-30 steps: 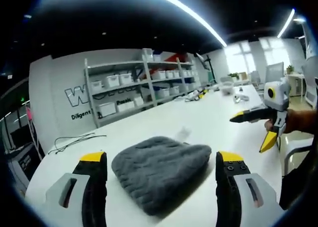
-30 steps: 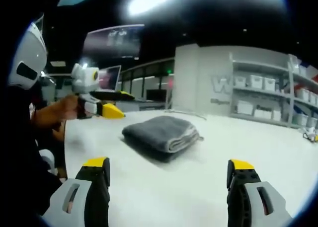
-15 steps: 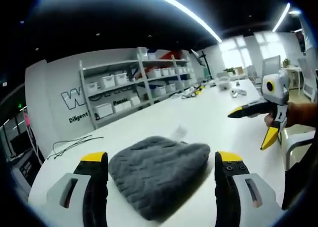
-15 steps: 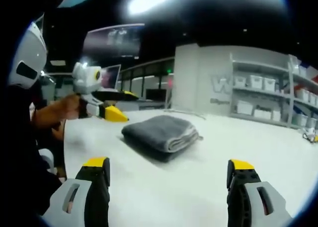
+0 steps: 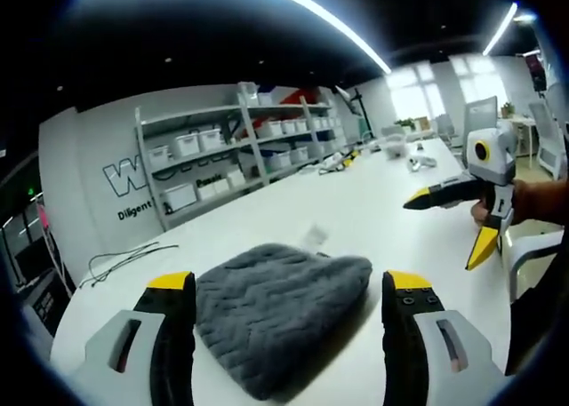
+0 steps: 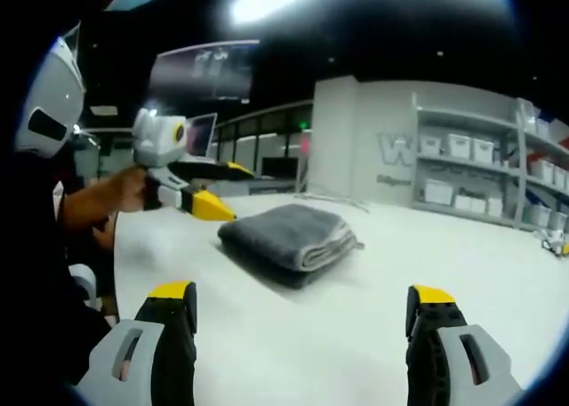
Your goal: Open the folded towel by lifting each exposed corner and separating the folded layers until the towel lies flat within the target outline without major curled edges
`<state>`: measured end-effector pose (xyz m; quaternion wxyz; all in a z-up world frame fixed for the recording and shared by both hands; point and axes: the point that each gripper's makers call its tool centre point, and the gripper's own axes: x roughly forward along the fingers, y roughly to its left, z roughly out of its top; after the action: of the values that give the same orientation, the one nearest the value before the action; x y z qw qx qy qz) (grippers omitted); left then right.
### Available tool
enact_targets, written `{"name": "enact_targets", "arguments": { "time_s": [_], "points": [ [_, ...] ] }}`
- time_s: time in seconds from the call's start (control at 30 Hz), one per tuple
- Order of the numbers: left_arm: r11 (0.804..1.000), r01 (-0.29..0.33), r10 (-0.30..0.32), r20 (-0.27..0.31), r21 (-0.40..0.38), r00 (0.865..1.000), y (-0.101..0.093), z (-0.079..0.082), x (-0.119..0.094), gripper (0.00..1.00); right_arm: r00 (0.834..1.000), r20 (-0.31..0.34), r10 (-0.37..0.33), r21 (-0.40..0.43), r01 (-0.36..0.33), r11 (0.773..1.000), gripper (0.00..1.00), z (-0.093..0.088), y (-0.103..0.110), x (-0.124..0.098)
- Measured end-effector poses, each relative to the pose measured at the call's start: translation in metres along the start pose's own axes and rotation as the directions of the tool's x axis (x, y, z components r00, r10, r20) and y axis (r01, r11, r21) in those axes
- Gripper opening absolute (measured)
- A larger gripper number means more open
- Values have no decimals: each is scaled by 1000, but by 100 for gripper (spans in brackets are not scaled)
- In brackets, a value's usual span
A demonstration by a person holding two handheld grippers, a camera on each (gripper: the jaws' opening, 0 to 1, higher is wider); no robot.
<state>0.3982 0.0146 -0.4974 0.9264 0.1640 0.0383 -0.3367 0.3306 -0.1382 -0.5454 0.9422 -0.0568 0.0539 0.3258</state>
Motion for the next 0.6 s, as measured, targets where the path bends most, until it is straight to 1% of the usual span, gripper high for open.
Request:
{"name": "enact_targets", "arguments": {
  "time_s": [0.47, 0.6],
  "points": [
    [1000, 16, -16, -11, 25, 1000, -5, -2, 9, 83, 1000, -5, -6, 0, 6, 1000, 100, -2, -3, -2],
    [999, 26, -26, -14, 40, 1000, -9, -2, 13, 83, 1000, -8, -9, 1, 9, 1000, 100, -3, -3, -3]
  ]
}}
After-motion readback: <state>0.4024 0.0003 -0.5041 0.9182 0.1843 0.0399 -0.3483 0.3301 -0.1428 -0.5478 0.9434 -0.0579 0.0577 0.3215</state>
